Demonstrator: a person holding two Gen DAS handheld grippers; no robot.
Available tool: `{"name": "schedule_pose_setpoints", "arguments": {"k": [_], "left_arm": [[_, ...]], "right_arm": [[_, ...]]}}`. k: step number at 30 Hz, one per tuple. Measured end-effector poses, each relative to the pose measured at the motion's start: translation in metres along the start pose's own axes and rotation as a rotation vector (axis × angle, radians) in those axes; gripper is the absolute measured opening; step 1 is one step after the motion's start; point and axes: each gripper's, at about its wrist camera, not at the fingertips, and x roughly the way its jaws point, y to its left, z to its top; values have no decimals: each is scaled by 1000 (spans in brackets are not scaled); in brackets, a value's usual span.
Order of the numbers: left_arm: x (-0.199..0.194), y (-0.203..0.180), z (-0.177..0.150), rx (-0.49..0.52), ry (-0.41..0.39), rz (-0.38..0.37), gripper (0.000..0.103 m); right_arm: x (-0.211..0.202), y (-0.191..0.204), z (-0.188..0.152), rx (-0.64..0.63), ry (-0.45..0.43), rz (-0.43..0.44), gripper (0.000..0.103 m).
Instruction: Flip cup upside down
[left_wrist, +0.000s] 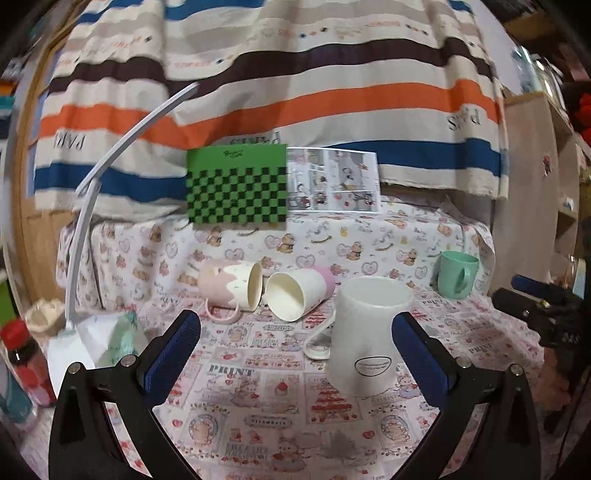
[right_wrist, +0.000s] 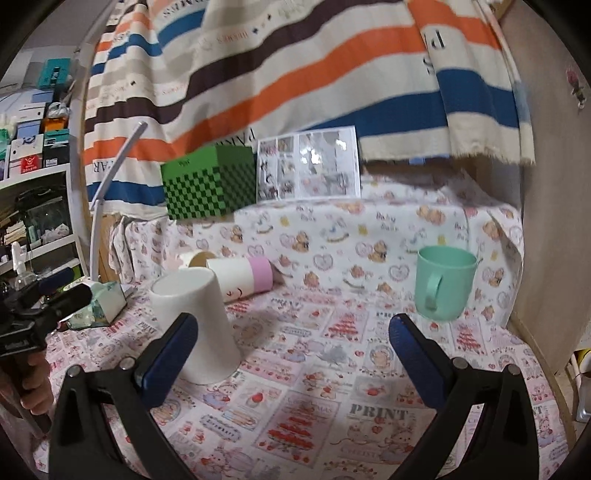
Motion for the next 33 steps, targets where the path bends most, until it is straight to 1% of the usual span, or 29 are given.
{"name": "schedule_pose_setpoints", "arguments": {"k": [2, 5, 9, 13, 15, 17, 19, 25, 27, 29, 33], "left_arm": [[3, 4, -4, -26, 13, 9, 103], [6, 3, -9, -14, 37, 23, 103], [2, -2, -13, 14, 11, 69, 103], [2, 0, -15, 6, -2, 89, 103], [5, 0, -16, 10, 6, 99, 103], [10, -1, -16, 15, 30, 88, 103], [11, -2, -16, 16, 41, 96, 103], [11, -3, -17, 18, 35, 118, 103], [11, -3, -16, 19, 35, 117, 103], [10, -4, -17, 22, 37, 99, 103], [10, -7, -17, 32, 36, 100, 103]], "right_arm": [[-3, 4, -1, -11, -16, 2, 103], [-4, 6, -2, -6, -21, 12, 103], [-3, 7, -3, 0, -9, 21, 103], [-3, 11, -5, -17, -2, 20, 103], [-3, 12, -7, -22, 2, 20, 103], [-2, 13, -7, -29, 5, 21, 103], [-2, 15, -8, -40, 6, 18, 103], [-3, 18, -10, -48, -1, 2, 103], [-2, 19, -11, -51, 1, -6, 103], [-2, 20, -11, -55, 1, -9, 103], [-3, 21, -11, -65, -7, -11, 103]]}}
